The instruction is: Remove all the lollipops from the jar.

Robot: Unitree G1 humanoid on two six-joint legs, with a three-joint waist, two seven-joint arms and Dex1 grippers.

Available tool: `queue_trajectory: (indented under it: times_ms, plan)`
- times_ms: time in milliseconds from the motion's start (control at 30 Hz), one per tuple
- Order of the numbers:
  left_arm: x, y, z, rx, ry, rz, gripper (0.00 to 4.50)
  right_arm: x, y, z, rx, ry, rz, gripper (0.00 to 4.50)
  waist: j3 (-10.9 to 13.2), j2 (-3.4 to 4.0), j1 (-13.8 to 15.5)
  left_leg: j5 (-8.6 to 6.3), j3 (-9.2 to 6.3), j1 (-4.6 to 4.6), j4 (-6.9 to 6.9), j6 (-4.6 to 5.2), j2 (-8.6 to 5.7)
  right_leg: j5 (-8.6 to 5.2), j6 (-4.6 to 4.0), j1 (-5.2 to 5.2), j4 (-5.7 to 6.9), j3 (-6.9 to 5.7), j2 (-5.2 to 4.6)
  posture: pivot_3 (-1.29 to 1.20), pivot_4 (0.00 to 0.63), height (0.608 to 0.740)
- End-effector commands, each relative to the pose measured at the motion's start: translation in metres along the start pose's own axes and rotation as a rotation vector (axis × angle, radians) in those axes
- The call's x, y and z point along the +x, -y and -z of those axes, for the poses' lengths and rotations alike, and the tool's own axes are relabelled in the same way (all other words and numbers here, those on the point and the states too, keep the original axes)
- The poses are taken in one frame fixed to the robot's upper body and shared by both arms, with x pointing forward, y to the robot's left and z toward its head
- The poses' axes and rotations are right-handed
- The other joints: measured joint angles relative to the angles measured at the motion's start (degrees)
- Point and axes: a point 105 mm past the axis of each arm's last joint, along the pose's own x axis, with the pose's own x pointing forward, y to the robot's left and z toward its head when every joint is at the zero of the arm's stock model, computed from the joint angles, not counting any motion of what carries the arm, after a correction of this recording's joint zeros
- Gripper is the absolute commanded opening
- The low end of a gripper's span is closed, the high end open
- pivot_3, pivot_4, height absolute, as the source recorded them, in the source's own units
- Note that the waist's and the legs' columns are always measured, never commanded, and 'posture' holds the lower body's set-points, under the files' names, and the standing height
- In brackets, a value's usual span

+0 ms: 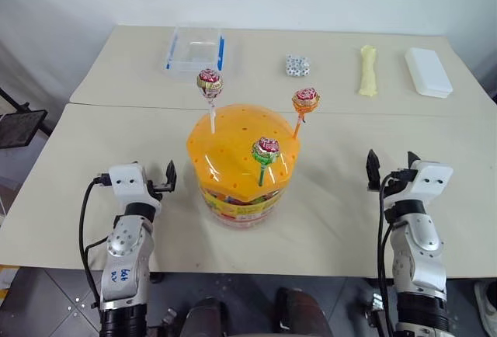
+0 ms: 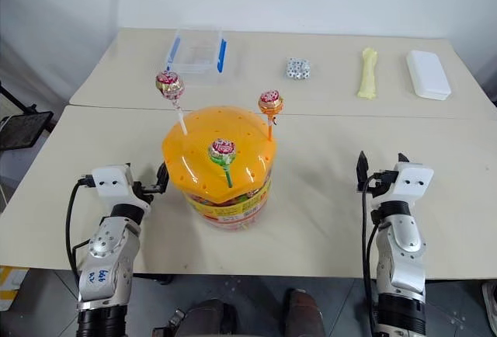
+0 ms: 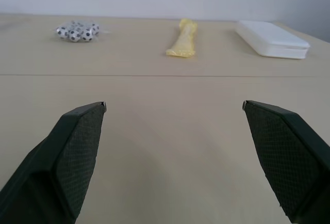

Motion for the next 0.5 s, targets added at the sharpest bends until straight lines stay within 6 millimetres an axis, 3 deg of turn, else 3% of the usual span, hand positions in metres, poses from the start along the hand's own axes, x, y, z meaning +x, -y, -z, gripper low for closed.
queue_trajectory:
  times_ms: [33, 167, 300, 433, 500]
  plan:
    - [0.004, 0.001, 0.003, -0.014, -0.05, 0.032, 4.5, -0.001, 0.001, -0.016, -0.053, 0.055, -0.056, 4.46, 0.0, 0.0, 0.06, 0.0, 0.0, 0.0, 0.0, 0.0, 0.0, 0.0, 0.0, 0.0, 0.0, 0.0, 0.0, 0.0, 0.15, 0.74]
    - [-0.004, 0.01, -0.027, -0.216, 0.108, 0.281, 4.5, -0.018, -0.005, -0.04, 0.023, 0.151, -0.195, 4.46, 0.0, 0.0, 0.05, 0.0, -0.07, -0.01, 0.0, 0.0, 0.02, 0.0, 0.0, 0.0, 0.0, -0.02, 0.0, 0.0, 0.15, 0.74]
    - [-0.015, 0.002, -0.062, -0.336, 0.191, 0.549, 4.5, -0.053, -0.017, -0.075, 0.066, 0.175, -0.473, 4.46, 0.03, 0.05, 0.09, -0.02, -0.37, -0.01, -0.05, -0.04, 0.05, -0.01, -0.02, -0.02, 0.01, -0.09, 0.04, 0.0, 0.15, 0.74]
    - [-0.015, -0.011, -0.075, -0.358, 0.116, 0.712, 4.5, -0.073, -0.013, -0.105, 0.073, 0.218, -0.568, 4.46, 0.0, 0.0, 0.11, -0.02, -0.44, 0.04, 0.08, 0.0, 0.02, -0.01, -0.02, 0.16, -0.08, -0.05, 0.0, 0.0, 0.15, 0.74]
    - [-0.016, -0.018, -0.089, -0.331, 0.064, 0.874, 4.5, -0.086, -0.016, -0.13, 0.099, 0.262, -0.652, 4.46, 0.02, 0.03, 0.29, -0.01, -0.43, 0.09, 0.1, 0.02, -0.01, -0.01, -0.02, 0.2, -0.08, -0.02, 0.01, 0.0, 0.15, 0.74]
